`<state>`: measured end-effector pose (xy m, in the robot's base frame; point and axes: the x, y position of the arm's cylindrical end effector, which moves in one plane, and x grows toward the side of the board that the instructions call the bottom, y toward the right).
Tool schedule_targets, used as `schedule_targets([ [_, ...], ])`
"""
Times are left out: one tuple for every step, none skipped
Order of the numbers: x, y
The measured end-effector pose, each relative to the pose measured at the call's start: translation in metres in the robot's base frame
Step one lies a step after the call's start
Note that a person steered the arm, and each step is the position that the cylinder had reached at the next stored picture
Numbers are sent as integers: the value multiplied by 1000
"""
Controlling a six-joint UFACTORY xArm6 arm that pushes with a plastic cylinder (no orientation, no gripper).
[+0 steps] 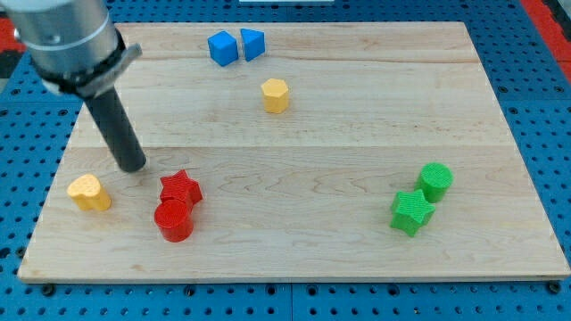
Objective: Place the yellow heart vertically to the top of the red star
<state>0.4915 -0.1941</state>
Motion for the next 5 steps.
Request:
schedule_targets([
  [35, -28],
  [41, -12],
  [-28, 34],
  [-66, 146],
  [-85, 241],
])
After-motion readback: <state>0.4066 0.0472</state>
